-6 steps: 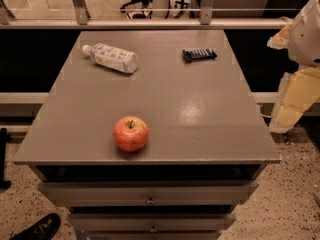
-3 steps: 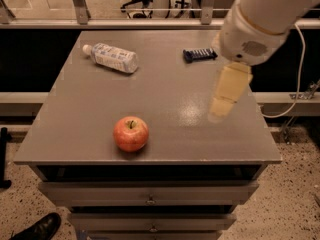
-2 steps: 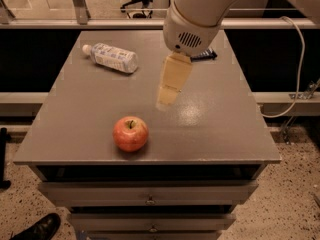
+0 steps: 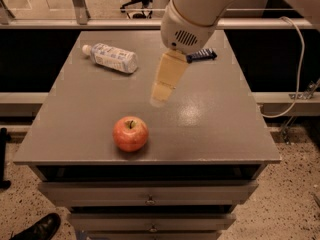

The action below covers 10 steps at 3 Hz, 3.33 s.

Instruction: Place blue plastic bottle upright

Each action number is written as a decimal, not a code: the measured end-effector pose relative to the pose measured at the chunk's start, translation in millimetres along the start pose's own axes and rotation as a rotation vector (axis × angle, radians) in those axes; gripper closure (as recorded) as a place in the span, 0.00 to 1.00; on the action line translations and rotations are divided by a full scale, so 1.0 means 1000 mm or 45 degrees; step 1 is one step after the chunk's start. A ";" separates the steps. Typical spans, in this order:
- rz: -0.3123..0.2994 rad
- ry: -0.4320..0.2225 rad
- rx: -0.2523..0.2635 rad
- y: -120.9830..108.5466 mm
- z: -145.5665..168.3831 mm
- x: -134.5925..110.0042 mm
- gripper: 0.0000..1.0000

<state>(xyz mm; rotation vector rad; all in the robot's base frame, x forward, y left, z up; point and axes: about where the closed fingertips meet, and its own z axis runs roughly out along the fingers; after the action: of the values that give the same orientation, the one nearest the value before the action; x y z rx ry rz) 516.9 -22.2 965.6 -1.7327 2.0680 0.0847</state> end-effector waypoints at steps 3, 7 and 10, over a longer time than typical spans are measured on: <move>0.147 -0.235 0.071 -0.116 0.090 -0.118 0.00; 0.323 0.095 0.016 -0.179 0.238 -0.159 0.00; 0.361 0.244 0.011 -0.182 0.247 -0.163 0.37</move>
Offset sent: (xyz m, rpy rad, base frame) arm 0.1881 0.1460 -0.0070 0.2658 -0.0815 -0.0874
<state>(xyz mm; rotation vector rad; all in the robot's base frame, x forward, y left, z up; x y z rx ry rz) 780.2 168.3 844.3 -1.4809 2.4397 -0.0048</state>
